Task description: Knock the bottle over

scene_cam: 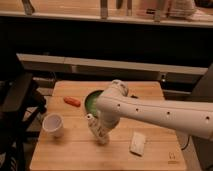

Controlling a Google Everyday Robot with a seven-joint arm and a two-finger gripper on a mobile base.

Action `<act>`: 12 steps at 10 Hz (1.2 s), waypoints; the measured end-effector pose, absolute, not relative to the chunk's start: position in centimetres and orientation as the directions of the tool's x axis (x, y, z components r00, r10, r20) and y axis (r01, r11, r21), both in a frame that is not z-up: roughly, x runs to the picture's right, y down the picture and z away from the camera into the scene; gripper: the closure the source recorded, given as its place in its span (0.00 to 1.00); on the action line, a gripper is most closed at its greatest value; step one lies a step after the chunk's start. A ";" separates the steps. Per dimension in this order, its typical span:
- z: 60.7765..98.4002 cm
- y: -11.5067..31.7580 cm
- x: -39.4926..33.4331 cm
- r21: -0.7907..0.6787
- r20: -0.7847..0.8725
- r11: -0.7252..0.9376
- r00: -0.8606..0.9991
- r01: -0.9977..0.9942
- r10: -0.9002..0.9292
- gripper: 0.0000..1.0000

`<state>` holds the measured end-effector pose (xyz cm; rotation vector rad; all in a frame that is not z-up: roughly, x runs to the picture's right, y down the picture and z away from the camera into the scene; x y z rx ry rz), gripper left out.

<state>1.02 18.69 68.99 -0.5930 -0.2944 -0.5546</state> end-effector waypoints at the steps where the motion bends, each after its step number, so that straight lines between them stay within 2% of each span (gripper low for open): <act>1: 68.9 18.7 0.9 -0.442 0.417 0.688 0.811 0.576 -0.410 1.00; 12: 67.9 20.1 -1.6 -0.432 0.460 0.656 0.776 0.620 -0.431 1.00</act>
